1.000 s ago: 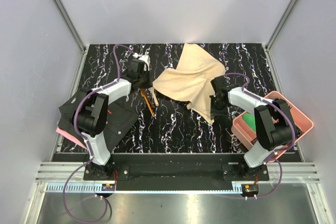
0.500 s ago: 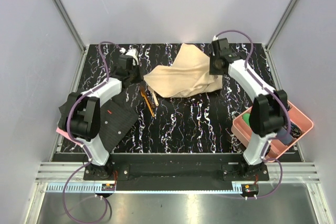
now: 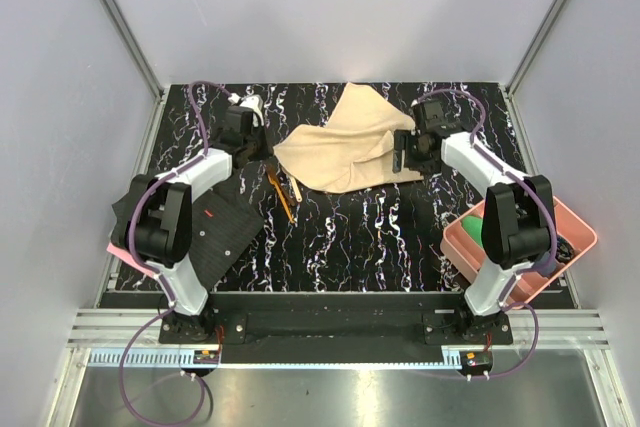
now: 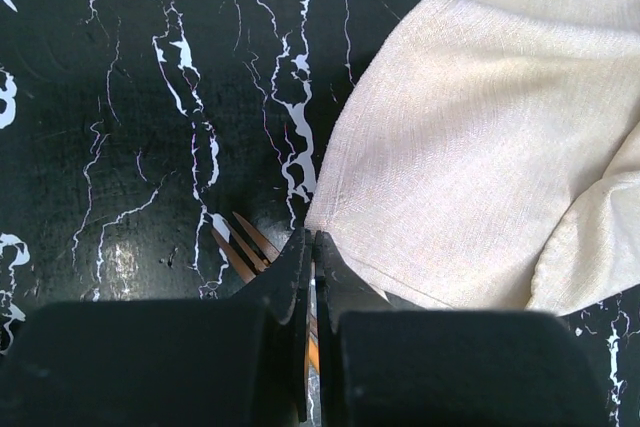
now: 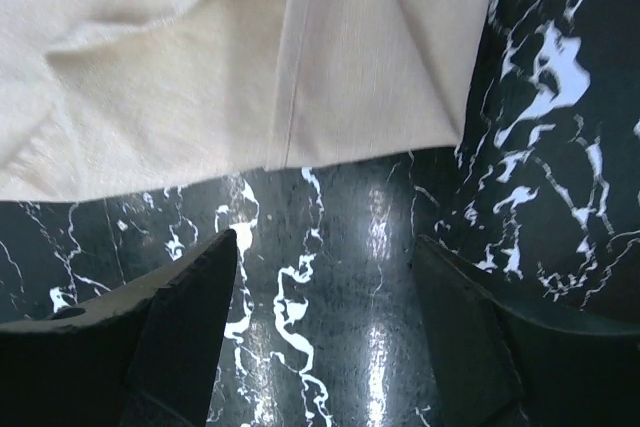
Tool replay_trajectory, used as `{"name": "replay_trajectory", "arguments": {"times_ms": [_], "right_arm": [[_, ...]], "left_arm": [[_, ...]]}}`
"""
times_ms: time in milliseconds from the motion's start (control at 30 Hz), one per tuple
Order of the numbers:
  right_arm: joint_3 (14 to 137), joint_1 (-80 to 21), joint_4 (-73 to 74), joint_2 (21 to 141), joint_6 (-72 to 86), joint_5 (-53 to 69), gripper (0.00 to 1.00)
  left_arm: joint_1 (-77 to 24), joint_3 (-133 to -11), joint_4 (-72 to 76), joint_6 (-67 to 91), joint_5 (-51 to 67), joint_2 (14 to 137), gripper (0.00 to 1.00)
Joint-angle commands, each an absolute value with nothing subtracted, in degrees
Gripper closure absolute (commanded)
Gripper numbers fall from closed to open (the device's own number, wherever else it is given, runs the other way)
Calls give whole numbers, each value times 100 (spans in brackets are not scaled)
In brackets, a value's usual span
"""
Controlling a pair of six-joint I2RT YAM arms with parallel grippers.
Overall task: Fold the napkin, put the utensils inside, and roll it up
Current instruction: Flatten the napkin out
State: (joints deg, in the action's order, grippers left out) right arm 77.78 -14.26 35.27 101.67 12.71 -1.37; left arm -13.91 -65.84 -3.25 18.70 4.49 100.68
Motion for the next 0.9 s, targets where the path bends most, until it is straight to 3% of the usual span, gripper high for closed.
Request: {"name": "replay_trajectory", "arguments": {"times_ms": [0, 433, 867], "right_arm": [[7462, -1459, 2893, 9949, 1494, 316, 24], [8894, -1459, 2426, 11337, 1687, 1687, 30], [9386, -836, 2417, 12207, 1820, 1653, 32]], "left_arm": [[-1362, -6776, -53, 1916, 668, 10178, 100], [-1362, -6583, -79, 1916, 624, 10055, 100], [-1362, -6592, -132, 1854, 589, 10002, 100]]}}
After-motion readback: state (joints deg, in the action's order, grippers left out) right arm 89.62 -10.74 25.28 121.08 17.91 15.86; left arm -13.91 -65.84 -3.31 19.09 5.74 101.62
